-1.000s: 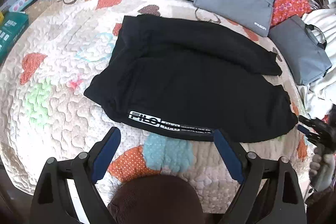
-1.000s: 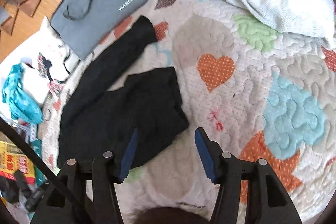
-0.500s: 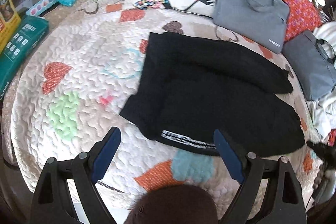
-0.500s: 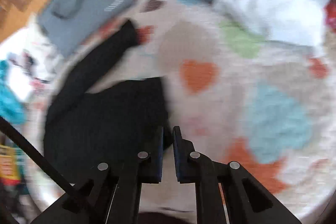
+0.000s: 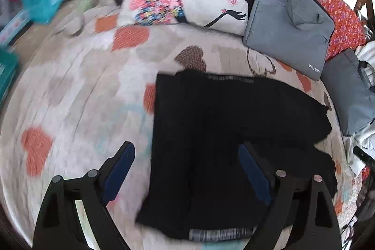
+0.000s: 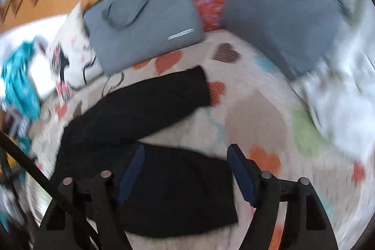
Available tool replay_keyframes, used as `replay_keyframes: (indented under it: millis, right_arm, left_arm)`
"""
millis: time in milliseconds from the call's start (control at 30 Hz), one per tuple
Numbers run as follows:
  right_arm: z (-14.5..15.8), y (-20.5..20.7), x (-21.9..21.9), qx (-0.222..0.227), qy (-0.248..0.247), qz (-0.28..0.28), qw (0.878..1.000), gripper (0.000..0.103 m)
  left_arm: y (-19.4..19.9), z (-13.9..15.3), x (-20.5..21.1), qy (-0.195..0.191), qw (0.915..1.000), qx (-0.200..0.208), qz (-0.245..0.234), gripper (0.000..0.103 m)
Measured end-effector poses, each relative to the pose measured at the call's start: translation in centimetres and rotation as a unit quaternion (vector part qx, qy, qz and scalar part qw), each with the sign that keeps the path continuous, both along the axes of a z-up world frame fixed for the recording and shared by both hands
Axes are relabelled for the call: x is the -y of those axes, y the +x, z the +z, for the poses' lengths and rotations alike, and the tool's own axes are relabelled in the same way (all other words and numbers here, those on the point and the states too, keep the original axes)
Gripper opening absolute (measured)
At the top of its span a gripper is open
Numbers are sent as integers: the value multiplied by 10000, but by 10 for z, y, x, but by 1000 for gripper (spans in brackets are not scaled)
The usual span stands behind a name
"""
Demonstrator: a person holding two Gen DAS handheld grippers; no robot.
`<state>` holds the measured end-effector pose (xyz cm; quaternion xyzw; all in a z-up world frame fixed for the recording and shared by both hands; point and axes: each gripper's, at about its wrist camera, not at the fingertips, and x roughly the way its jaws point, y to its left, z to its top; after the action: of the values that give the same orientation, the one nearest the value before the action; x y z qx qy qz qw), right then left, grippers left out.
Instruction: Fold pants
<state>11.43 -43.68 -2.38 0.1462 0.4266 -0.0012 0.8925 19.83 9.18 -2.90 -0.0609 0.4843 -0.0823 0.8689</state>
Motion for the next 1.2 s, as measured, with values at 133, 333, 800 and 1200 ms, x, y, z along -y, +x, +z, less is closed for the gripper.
replay_keyframes:
  millis: [133, 333, 800, 1200]
  right_arm:
    - [-8, 84, -18, -409, -252, 646, 9968, 68]
    - [-28, 185, -35, -738, -586, 1239, 9878, 68]
    - [-78, 265, -73, -1078, -1030, 1926, 9699, 69]
    - [-48, 226, -83, -828, -577, 1862, 9773, 5]
  left_arm:
    - [62, -7, 22, 363, 9985, 119, -393, 90]
    - [138, -36, 60, 707, 9906, -83, -1167, 90]
    - [188, -89, 102, 1363, 9653, -378, -2196, 89]
    - [158, -43, 101, 762, 9684, 23, -2375, 4]
